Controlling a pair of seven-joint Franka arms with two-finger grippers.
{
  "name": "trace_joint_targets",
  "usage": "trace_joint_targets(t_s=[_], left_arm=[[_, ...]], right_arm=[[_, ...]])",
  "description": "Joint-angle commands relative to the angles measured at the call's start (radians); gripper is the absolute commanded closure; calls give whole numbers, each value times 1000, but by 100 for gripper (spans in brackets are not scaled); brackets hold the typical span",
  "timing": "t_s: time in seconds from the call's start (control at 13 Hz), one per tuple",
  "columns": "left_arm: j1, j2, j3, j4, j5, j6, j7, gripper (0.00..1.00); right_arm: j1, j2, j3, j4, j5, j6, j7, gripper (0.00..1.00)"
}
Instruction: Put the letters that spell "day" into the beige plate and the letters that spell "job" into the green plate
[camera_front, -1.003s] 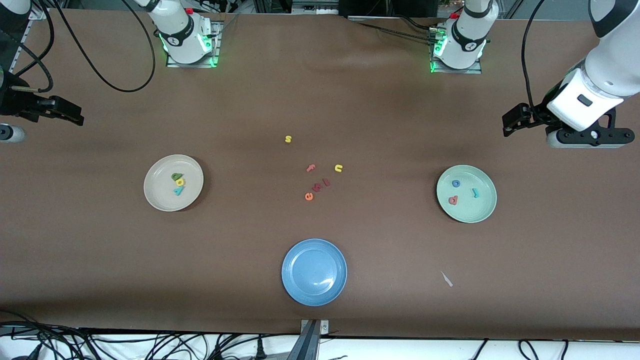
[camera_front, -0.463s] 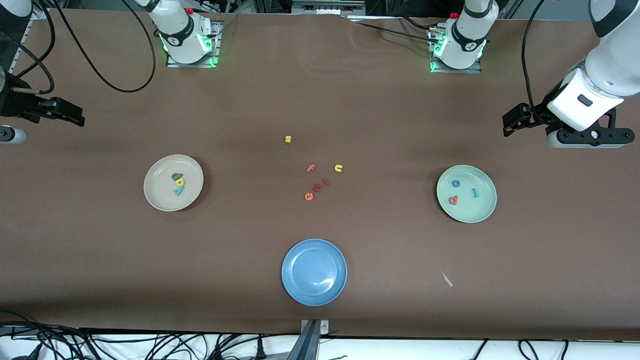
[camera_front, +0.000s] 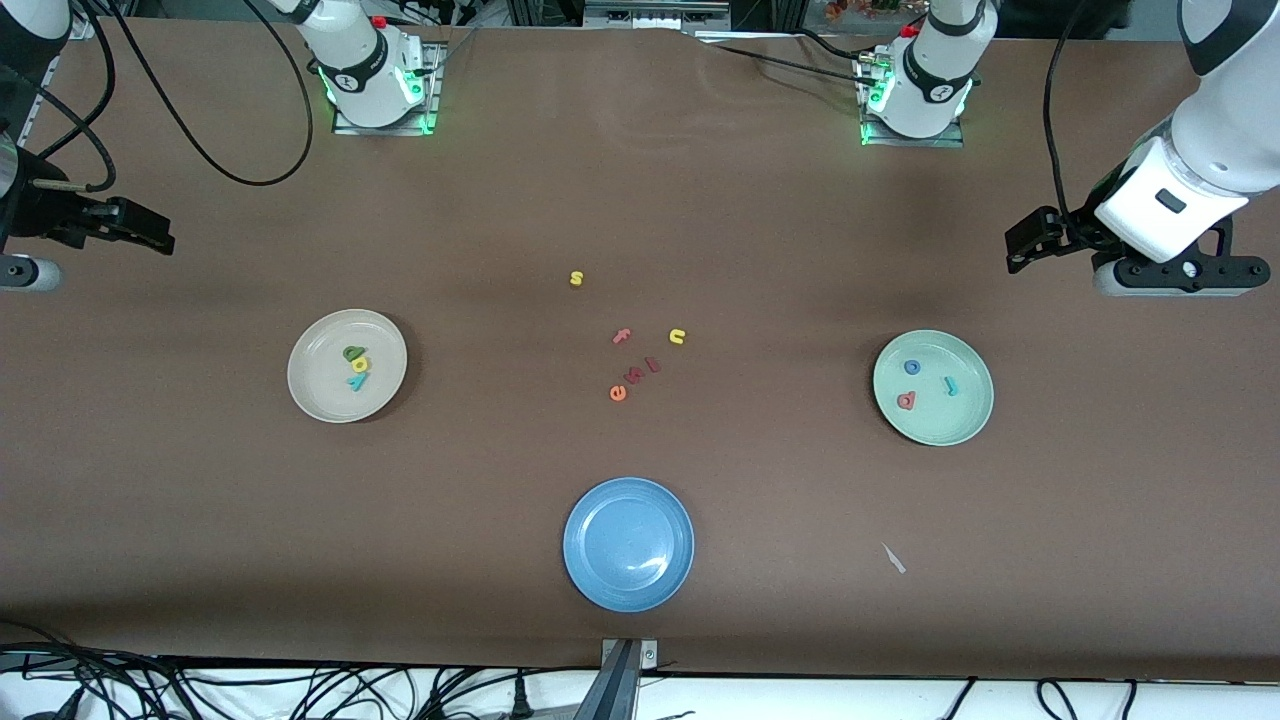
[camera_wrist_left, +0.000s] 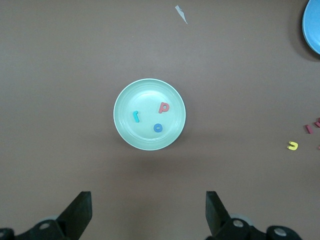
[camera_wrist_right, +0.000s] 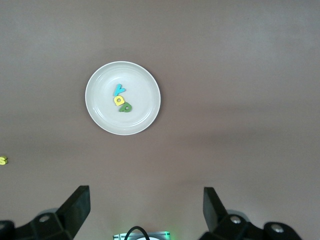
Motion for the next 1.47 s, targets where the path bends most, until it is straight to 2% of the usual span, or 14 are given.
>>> trace_joint_targets(t_s=[0.0, 0.31, 0.46, 1.39], left_arm=[[0, 11, 2, 27, 28, -20, 18, 0], [0, 11, 2, 29, 27, -20, 18, 0], [0, 11, 2, 27, 28, -20, 18, 0], [0, 11, 2, 29, 28, -20, 18, 0]], right_arm=[[-5, -3, 1, 1, 21, 5, -16, 0], [-4, -3, 8, 7, 27, 13, -15, 0], [-5, -3, 5, 7, 57, 16, -15, 0], [-4, -4, 6, 7, 51, 14, -16, 0]])
